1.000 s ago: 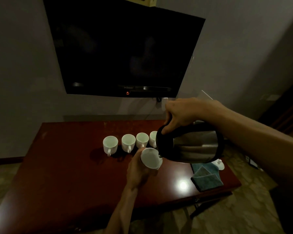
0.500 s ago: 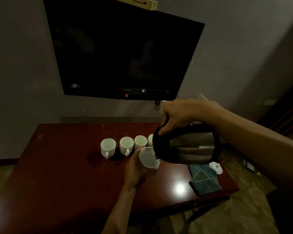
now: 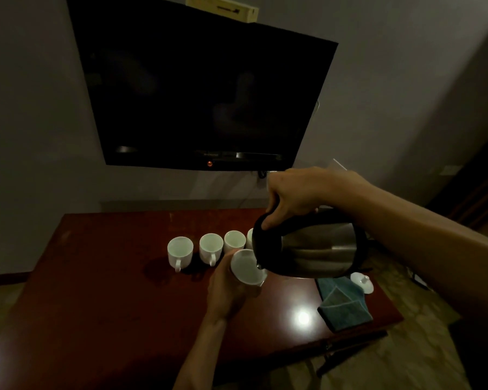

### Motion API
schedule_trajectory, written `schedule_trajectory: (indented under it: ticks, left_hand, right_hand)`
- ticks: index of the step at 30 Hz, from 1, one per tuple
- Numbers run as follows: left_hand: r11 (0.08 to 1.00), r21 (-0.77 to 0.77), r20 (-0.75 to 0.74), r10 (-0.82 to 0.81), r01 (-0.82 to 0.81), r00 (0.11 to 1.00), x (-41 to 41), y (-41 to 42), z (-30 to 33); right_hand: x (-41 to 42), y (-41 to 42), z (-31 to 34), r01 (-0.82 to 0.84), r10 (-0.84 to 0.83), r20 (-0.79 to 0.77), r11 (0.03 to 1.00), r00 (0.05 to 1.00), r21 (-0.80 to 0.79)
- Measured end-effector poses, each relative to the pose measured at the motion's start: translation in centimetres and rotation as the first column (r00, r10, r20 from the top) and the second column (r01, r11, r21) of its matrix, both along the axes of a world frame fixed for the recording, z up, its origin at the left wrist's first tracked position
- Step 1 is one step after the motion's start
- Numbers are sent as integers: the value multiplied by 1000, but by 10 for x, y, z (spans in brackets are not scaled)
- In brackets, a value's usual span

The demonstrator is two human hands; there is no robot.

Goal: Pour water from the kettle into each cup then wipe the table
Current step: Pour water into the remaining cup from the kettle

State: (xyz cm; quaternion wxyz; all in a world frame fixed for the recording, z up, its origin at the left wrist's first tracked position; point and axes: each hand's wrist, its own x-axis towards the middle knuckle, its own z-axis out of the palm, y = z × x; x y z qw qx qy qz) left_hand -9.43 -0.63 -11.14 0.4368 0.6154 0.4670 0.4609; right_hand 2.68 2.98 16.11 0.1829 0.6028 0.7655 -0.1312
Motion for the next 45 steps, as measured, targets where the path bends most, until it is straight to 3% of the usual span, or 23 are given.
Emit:
schedule_trajectory:
  ticks: [25,45]
  left_hand:
    - [999,3,-26,47,-47,999,2,5,7]
    - [1000,-26,-37,-8,7,999,3,11,1]
  right_hand:
    - [4,3,4,-7,5,66,999,998,34]
    - [-1,13,-1,9,-9,90,1000,996,1]
